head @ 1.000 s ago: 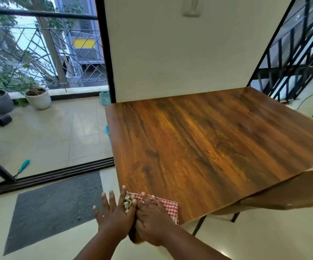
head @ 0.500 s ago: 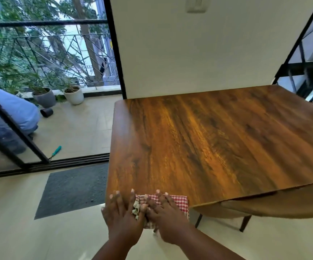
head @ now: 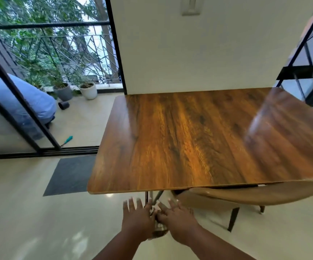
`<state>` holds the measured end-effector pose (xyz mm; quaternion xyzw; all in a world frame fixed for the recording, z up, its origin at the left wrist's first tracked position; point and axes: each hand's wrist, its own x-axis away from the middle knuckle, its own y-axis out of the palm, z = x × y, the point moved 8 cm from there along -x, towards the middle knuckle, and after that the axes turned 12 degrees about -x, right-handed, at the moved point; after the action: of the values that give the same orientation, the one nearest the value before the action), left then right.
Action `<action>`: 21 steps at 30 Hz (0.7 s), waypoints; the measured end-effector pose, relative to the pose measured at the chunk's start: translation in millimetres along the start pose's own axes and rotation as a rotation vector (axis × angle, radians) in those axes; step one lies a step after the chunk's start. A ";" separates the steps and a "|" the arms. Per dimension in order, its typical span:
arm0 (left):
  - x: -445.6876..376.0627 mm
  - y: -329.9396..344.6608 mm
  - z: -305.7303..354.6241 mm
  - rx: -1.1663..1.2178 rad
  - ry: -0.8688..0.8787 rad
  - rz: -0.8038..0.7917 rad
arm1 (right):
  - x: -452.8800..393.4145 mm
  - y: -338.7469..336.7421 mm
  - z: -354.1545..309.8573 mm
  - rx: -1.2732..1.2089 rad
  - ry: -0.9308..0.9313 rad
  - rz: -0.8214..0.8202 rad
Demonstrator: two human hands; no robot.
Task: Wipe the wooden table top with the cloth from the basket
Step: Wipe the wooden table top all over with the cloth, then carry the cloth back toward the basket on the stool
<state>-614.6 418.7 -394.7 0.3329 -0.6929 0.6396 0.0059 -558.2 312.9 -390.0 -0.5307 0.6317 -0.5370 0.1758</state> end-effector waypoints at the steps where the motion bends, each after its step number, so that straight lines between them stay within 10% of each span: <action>1: 5.2 -1.0 8.9 -0.022 0.034 -0.011 | 9.8 3.5 1.7 -0.006 0.030 -0.024; 10: 57.5 -10.0 58.3 0.060 0.215 -0.134 | 98.0 -1.3 12.3 -0.038 0.222 -0.126; 21: 139.0 -66.9 156.2 -0.130 0.447 0.104 | 230.6 -13.6 39.7 0.114 0.278 0.039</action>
<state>-626.1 219.3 -303.7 0.1461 -0.7301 0.6510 0.1476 -606.7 97.1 -312.4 -0.4282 0.6285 -0.6368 0.1270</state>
